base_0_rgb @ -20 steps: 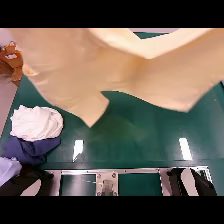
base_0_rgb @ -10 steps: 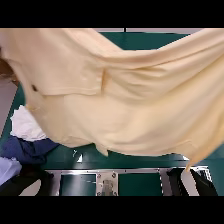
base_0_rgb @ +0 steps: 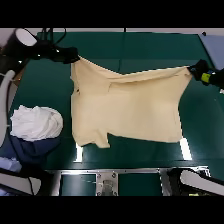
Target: Fold the shirts.
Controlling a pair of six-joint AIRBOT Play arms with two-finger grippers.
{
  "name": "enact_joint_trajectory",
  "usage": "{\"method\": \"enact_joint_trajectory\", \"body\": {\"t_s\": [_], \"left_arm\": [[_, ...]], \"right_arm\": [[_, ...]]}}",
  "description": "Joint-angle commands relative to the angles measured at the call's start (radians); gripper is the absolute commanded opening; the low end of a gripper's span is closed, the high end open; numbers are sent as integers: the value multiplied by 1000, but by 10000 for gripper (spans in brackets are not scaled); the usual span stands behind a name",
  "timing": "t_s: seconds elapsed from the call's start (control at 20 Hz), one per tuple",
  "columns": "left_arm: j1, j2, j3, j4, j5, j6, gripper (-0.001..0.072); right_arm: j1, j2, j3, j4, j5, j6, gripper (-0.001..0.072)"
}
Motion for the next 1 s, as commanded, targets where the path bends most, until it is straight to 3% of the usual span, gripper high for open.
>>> {"method": "enact_joint_trajectory", "body": {"t_s": [0.0, 0.3, 0.65, 0.75, 0.95], "left_arm": [[1, -116, -6, -47, 222, 8, 19], [1, -167, -2, -50, 389, 33, 19], [1, -169, -2, -72, 485, 39, 19], [2, -169, -2, -67, 436, 59, 19], [24, -169, -3, 18, 135, 58, 19]], "right_arm": [[23, -246, 101, 0, -45, -14, 12], [53, -470, 379, 34, -45, -6, 12], [74, -521, 529, 33, -50, -7, 12], [68, -521, 530, 16, -5, -6, 13], [45, -521, 523, -260, 226, 101, 11]]}}
